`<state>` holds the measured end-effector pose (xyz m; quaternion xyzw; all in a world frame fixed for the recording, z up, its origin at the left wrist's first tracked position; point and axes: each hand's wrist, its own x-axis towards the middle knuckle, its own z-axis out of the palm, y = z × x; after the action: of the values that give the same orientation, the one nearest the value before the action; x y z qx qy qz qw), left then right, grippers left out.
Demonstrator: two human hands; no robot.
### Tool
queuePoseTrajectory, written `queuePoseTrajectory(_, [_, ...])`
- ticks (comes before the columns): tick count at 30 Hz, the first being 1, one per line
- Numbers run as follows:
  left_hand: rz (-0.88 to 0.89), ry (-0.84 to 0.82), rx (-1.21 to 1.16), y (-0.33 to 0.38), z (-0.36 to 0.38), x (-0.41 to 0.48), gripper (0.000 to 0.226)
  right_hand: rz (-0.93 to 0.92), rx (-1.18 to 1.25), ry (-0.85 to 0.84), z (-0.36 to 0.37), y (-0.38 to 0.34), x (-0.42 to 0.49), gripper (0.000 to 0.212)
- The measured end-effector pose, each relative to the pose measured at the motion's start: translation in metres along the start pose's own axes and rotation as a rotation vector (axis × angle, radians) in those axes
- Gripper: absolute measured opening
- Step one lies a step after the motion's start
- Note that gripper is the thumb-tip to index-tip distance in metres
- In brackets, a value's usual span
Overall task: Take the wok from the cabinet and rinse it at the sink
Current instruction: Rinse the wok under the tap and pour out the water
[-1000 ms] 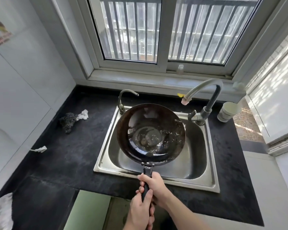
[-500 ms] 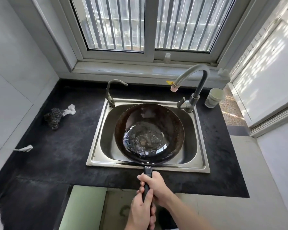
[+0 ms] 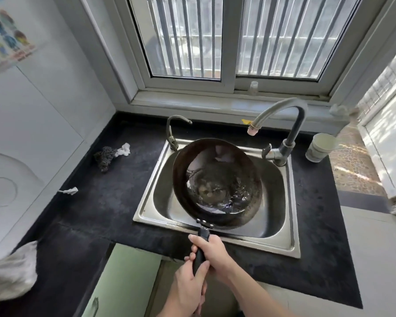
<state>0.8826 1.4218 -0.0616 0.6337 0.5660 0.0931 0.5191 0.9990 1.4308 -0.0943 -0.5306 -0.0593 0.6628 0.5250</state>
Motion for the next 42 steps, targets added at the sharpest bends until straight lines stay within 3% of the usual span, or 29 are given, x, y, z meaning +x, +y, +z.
queuePoseTrajectory(5, [-0.007,0.039,0.033,0.009,0.007,-0.004,0.017,-0.008,-0.236,0.002,-0.004,-0.018,0.001,0.021])
queuePoseTrajectory(8, [0.029,0.106,0.137,0.013,0.012,-0.006,0.011,0.052,-0.242,-0.051,-0.005,-0.023,-0.005,0.022])
queuePoseTrajectory(12, [0.104,0.176,0.287,0.011,0.018,-0.014,0.040,0.044,-0.233,-0.122,-0.011,-0.019,-0.008,0.019])
queuePoseTrajectory(15, [0.095,0.202,0.261,0.016,0.024,-0.020,0.037,0.016,-0.235,-0.168,-0.017,-0.019,-0.007,0.024])
queuePoseTrajectory(19, [-0.141,0.139,-0.154,0.033,0.035,-0.021,0.006,0.012,-0.273,-0.242,-0.023,-0.025,-0.008,0.026])
queuePoseTrajectory(23, [-0.310,0.045,-0.591,0.039,0.043,-0.026,0.047,-0.036,-0.305,-0.315,-0.028,-0.034,-0.014,0.027])
queuePoseTrajectory(25, [-0.332,0.034,-0.676,0.042,0.045,-0.029,0.050,-0.042,-0.319,-0.355,-0.027,-0.036,-0.014,0.026])
queuePoseTrajectory(30, [-0.257,0.147,-0.570,0.039,0.054,-0.029,0.048,-0.027,-0.332,-0.388,-0.025,-0.038,-0.013,0.017])
queuePoseTrajectory(34, [-0.179,0.256,-0.366,0.026,0.056,-0.026,0.047,-0.039,-0.403,-0.293,-0.021,-0.032,-0.018,0.028])
queuePoseTrajectory(37, [-0.133,0.270,-0.133,0.018,0.052,-0.027,0.051,-0.065,-0.363,-0.271,-0.022,-0.023,-0.017,0.028])
queuePoseTrajectory(42, [-0.044,0.254,0.051,0.013,0.045,-0.026,0.039,-0.094,-0.233,-0.275,-0.024,-0.019,-0.015,0.027])
